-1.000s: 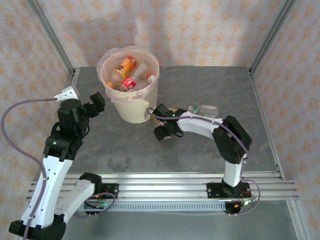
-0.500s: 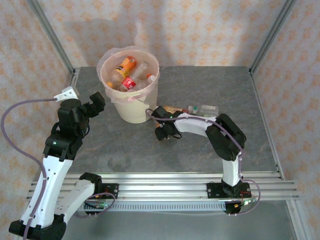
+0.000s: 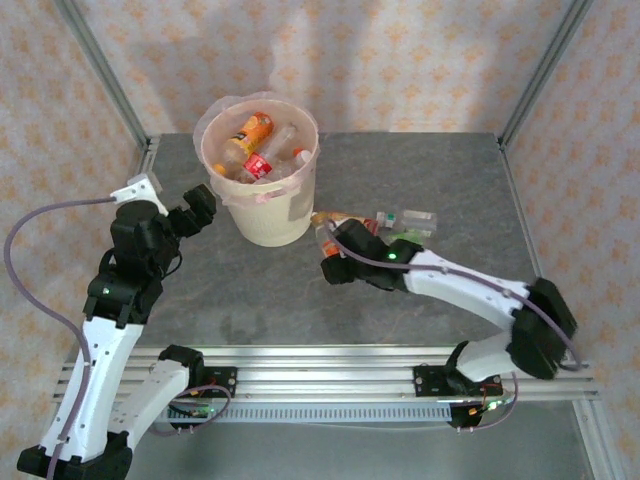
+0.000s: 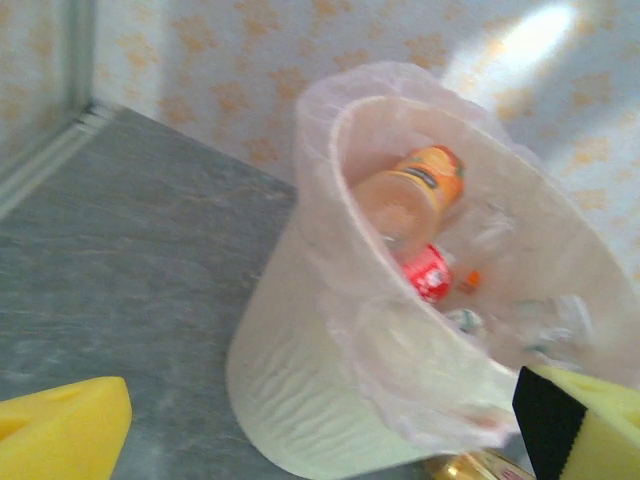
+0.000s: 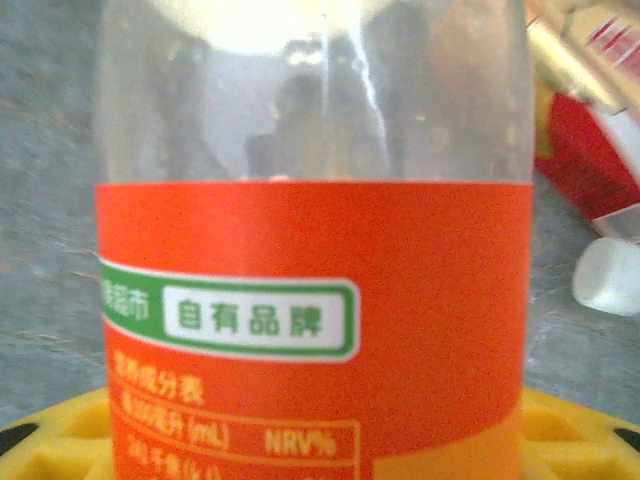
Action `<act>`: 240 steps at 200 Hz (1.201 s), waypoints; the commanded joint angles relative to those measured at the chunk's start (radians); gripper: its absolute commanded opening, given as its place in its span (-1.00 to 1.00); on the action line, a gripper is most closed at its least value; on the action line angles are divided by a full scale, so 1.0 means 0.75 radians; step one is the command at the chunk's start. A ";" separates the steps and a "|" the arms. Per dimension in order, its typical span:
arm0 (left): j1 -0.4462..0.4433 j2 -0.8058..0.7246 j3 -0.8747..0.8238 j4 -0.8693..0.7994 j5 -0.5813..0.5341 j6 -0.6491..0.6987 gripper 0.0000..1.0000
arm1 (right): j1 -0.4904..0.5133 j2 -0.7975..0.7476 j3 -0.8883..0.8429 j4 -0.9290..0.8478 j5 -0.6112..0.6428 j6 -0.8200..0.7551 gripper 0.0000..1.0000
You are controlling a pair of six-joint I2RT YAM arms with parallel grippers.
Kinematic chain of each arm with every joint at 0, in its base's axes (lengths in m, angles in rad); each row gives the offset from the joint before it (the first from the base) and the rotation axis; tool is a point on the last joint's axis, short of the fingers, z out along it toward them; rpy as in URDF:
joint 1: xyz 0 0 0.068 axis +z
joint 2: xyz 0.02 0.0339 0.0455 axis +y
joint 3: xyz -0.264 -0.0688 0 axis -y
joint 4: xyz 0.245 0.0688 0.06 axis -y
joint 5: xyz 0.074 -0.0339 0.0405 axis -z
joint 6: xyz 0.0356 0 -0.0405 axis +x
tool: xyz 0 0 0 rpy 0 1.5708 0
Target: Put the plastic bottles in the bin
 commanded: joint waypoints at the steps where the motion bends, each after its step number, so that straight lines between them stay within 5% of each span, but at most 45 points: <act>1: -0.003 0.022 0.046 0.106 0.260 -0.054 1.00 | -0.001 -0.186 -0.056 0.077 0.043 0.033 -0.16; 45: -0.165 0.119 0.111 0.182 0.376 -0.115 1.00 | 0.000 -0.420 -0.071 0.214 -0.038 0.010 -0.16; 106: -0.514 0.473 0.235 0.511 0.515 -0.236 1.00 | 0.000 -0.460 -0.056 0.323 -0.147 0.006 -0.14; 157: -0.620 0.662 0.357 0.560 0.525 -0.230 0.93 | 0.000 -0.456 -0.062 0.387 -0.194 0.040 -0.14; 189: -0.644 0.734 0.399 0.572 0.554 -0.238 0.67 | -0.001 -0.438 -0.056 0.414 -0.213 0.049 -0.14; 240: -0.656 0.756 0.415 0.574 0.561 -0.237 -0.01 | 0.000 -0.406 -0.039 0.412 -0.195 0.053 -0.13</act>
